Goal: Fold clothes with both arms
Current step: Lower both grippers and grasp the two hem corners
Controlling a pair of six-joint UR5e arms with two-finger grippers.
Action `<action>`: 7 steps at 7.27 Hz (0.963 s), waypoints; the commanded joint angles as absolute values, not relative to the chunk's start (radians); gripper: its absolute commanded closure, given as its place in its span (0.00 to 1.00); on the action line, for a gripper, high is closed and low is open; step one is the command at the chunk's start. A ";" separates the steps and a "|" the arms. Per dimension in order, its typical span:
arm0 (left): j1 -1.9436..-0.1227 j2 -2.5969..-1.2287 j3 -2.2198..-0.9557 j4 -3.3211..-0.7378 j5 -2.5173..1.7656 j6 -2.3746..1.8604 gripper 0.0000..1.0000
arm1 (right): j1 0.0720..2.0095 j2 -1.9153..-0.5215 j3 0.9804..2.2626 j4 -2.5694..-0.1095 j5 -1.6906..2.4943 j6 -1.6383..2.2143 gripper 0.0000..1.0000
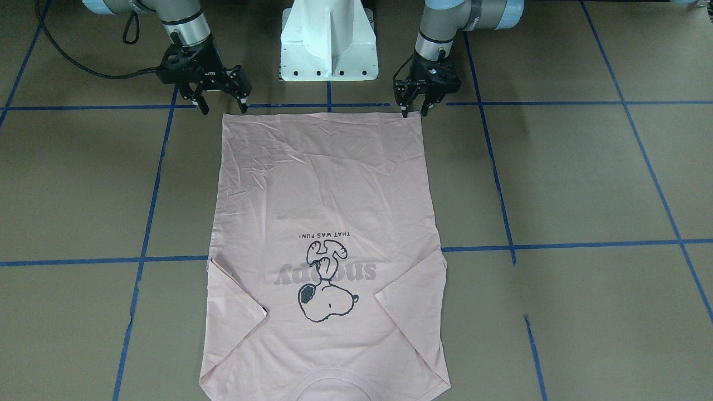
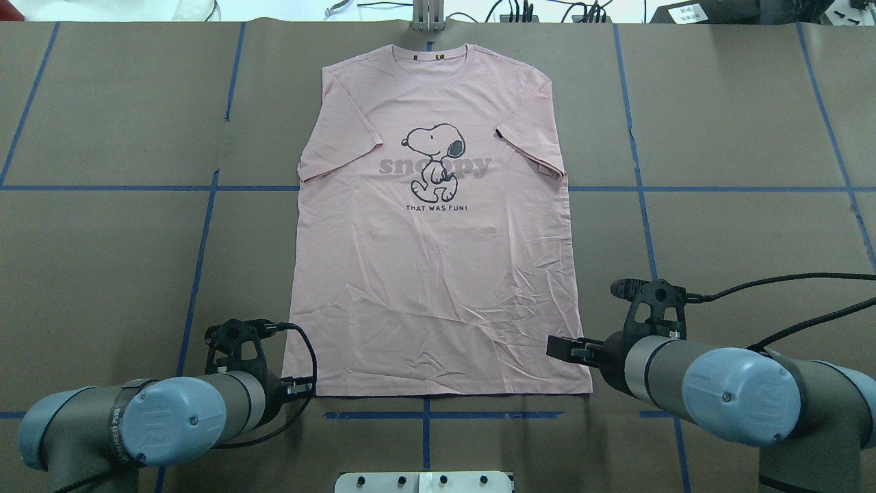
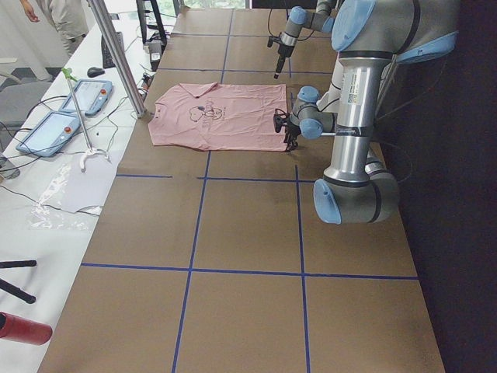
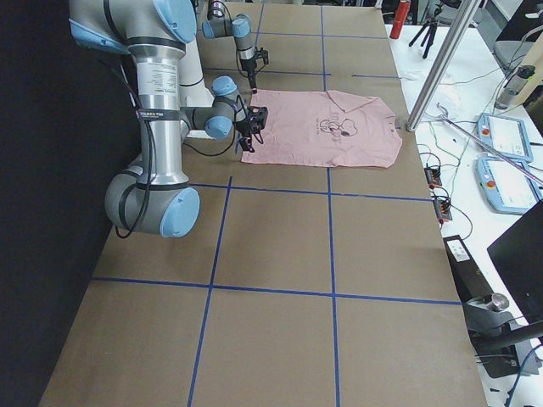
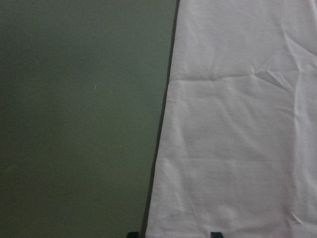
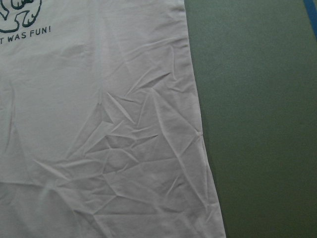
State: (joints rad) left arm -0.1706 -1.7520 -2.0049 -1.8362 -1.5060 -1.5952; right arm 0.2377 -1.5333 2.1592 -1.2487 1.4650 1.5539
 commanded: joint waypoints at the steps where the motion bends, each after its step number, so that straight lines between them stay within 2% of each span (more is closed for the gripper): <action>1: -0.170 -1.750 -2.002 -1.836 -1.506 -1.594 0.50 | 0.238 -1.540 2.158 -1.249 1.465 1.554 0.00; 4: -0.164 -1.749 -2.002 -1.836 -1.506 -1.594 0.52 | 0.238 -1.540 2.158 -1.249 1.460 1.554 0.00; 7: -0.153 -1.749 -2.005 -1.838 -1.506 -1.595 0.73 | 0.238 -1.542 2.158 -1.249 1.459 1.554 0.00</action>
